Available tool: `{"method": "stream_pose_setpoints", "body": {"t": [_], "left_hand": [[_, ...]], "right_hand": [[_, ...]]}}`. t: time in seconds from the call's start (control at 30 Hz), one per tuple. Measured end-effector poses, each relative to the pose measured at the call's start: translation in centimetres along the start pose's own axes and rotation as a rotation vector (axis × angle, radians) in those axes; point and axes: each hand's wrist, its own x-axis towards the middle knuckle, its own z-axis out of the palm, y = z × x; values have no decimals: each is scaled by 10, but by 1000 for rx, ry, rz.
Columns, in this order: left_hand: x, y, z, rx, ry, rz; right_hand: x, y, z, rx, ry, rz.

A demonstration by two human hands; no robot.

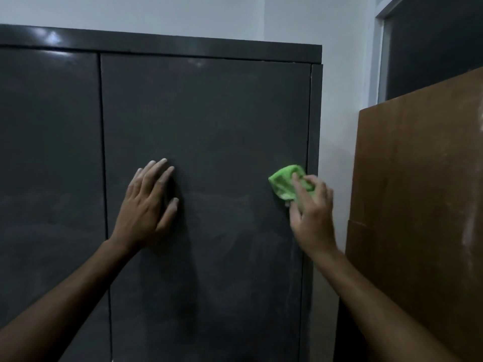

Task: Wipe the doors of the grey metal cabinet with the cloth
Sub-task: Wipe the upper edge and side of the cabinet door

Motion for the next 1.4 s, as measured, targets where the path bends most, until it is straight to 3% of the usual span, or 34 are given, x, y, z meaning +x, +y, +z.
{"method": "stream_pose_setpoints", "body": {"t": [0.13,0.2,0.33,0.53,0.6,0.73,0.8,0.9,0.97,1.1,1.13,1.3,1.4], "left_hand": [[-19,-7,2,-7,12,-30],[-27,-12,0,-5,5,-57],[-28,-16,2,3,16,-106],[-30,-21,5,23,-18,-95],[-29,-24,1,27,-50,-92],[-30,-27,-3,23,-80,-76],[-32,-27,-4,2,-84,-70],[-34,-32,-11,-52,-103,-37],[-36,-40,-16,-51,-94,9],[-38,-63,-20,-25,-76,41],[-37,-67,-20,-15,-66,50],[-42,-88,-24,20,-39,130],[-47,-115,-33,81,-13,169]], "right_hand": [[-43,13,-3,-66,-283,-392],[-31,37,-15,-71,-242,-329],[7,25,-8,-28,3,8],[-46,4,5,-63,-357,-478],[-28,13,-1,-55,-293,-439],[8,-19,18,-10,-28,-68],[-8,-44,36,16,-78,-177],[-45,-41,39,-24,-321,-482],[-37,-28,28,-35,-291,-457],[0,-52,37,-35,-8,-50],[0,-70,46,-20,15,-22],[-44,-83,58,-65,-278,-419],[-22,-72,47,-71,-146,-292]]}}
